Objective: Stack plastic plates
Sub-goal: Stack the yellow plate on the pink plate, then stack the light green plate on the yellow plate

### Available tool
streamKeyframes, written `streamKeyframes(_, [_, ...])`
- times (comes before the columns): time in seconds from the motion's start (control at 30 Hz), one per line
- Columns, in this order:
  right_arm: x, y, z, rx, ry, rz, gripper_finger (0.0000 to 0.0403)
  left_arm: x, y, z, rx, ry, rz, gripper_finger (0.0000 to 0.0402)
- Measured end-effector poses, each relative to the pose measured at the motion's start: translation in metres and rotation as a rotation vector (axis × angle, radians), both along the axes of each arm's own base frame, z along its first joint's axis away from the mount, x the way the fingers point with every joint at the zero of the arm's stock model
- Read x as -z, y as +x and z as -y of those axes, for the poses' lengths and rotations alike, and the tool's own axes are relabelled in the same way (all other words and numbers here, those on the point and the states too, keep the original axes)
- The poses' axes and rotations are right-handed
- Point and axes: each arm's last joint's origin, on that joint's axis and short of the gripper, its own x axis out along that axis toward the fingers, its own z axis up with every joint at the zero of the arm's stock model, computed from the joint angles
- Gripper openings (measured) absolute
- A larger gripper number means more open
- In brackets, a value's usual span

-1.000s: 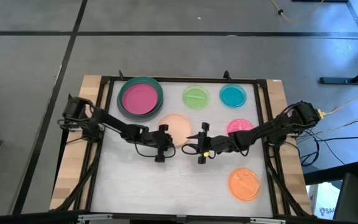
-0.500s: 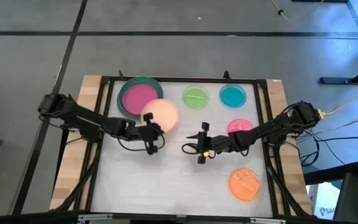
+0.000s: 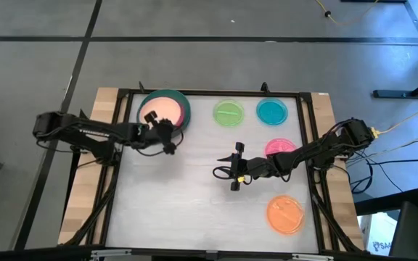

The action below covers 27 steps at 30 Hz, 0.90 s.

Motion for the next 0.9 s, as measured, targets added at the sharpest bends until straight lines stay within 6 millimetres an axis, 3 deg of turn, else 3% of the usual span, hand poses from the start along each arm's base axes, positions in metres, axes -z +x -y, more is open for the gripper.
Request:
streamKeyframes(0.23, [0.000,0.000,0.000,0.000,0.001,0.003,0.0127,0.023,-0.011,-0.029,-0.108,0.019,0.055,0.0021])
streamKeyframes(0.47, [0.000,0.000,0.000,0.013,-0.005,0.005,0.0127,0.031,-0.013,-0.037,-0.026,-0.044,0.074,0.0026])
streamKeyframes(0.67, [-0.001,0.000,0.000,0.017,-0.005,0.011,0.0127,0.032,-0.014,-0.038,-0.033,-0.082,0.091,0.0081])
streamKeyframes(0.9, [0.000,0.000,0.001,0.032,-0.016,0.005,0.0127,0.027,-0.008,-0.025,0.053,-0.196,0.199,0.0134])
